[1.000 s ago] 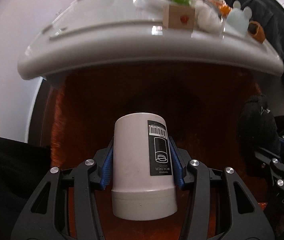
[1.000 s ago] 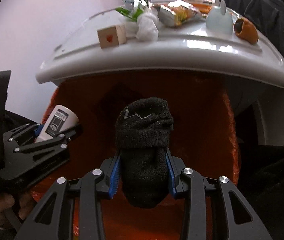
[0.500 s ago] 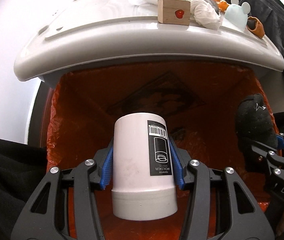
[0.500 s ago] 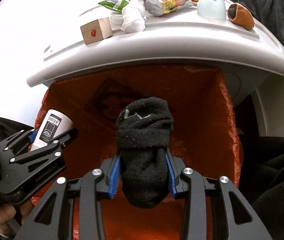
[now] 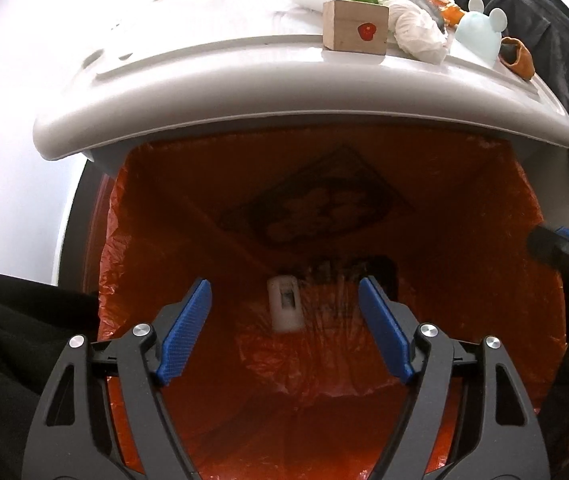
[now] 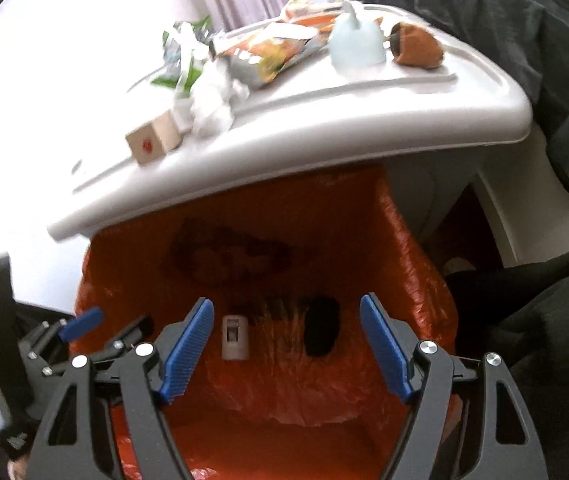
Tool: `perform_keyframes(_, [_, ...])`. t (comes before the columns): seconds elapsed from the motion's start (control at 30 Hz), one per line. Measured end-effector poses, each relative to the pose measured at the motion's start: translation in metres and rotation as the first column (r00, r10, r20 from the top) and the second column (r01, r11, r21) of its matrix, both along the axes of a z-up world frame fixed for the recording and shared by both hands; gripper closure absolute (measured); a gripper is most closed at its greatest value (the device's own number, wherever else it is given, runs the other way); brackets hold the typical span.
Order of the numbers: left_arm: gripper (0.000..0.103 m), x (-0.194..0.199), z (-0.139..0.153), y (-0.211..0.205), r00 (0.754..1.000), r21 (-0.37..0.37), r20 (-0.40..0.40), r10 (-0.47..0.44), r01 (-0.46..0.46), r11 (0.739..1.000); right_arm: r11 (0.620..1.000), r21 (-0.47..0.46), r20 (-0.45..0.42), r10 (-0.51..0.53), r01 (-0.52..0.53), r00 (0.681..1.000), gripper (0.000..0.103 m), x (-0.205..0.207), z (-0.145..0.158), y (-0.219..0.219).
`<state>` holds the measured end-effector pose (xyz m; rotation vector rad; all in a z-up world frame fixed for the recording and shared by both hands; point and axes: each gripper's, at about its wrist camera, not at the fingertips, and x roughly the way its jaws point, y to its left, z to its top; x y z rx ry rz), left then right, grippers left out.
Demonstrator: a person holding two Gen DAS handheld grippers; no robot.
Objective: Collect trash
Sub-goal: 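Grasp the orange sock with the right tool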
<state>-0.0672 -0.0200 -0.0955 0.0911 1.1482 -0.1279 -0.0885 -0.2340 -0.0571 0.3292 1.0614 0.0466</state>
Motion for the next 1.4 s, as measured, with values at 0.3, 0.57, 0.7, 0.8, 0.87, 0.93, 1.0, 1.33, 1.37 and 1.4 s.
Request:
perform_keyframes(0.3, [0.029, 0.0, 0.0, 0.005, 1.0, -0.03, 0.001, 0.01, -0.01, 1.0, 0.992, -0.048, 0.137, -0.111, 0.119, 0.984, 0.029, 0.058, 0.058, -0.062])
perform_keyframes(0.57, [0.029, 0.0, 0.0, 0.0, 1.0, -0.043, -0.002, 0.0, 0.0, 0.999, 0.964, -0.131, 0.083, -0.223, 0.233, 0.971, 0.031, 0.148, 0.052, -0.118])
perform_keyframes(0.7, [0.029, 0.0, 0.0, -0.001, 1.0, -0.043, 0.003, -0.003, 0.003, 0.999, 0.957, -0.175, 0.039, -0.228, 0.232, 0.973, 0.034, 0.172, 0.034, -0.128])
perform_keyframes(0.8, [0.029, 0.0, -0.001, -0.001, 1.0, -0.041, 0.003, -0.004, 0.004, 0.999, 0.958, -0.189, 0.03, -0.213, 0.215, 0.977, 0.035, 0.184, 0.027, -0.131])
perform_keyframes(0.87, [0.029, 0.0, -0.001, -0.002, 1.0, -0.037, -0.001, -0.004, 0.004, 0.999, 0.959, -0.2, 0.03, -0.199, 0.201, 0.98, 0.035, 0.191, 0.024, -0.128])
perform_keyframes(0.93, [0.029, 0.001, -0.001, -0.003, 1.0, -0.035, -0.004, -0.005, 0.005, 0.999, 0.96, -0.204, 0.011, -0.192, 0.19, 0.981, 0.042, 0.2, 0.018, -0.127])
perform_keyframes(1.0, [0.029, 0.001, 0.0, -0.003, 1.0, -0.032, -0.001, -0.005, 0.005, 0.999, 0.954, -0.235, 0.003, -0.193, 0.189, 0.981, 0.049, 0.203, 0.012, -0.127])
perform_keyframes(1.33, [0.029, 0.001, 0.025, 0.0, 0.998, -0.082, 0.066, -0.011, 0.017, 0.996, 0.97, -0.05, 0.101, -0.233, 0.239, 0.967, 0.077, 0.145, 0.069, -0.135])
perform_keyframes(1.37, [0.029, 0.002, 0.032, -0.001, 0.997, -0.093, 0.081, -0.013, 0.02, 0.995, 0.977, -0.03, 0.121, -0.206, 0.211, 0.971, 0.077, 0.135, 0.078, -0.129])
perform_keyframes(1.4, [0.029, 0.003, 0.038, 0.0, 0.995, -0.105, 0.095, -0.014, 0.024, 0.994, 0.986, -0.018, 0.147, -0.162, 0.167, 0.976, 0.077, 0.118, 0.089, -0.12])
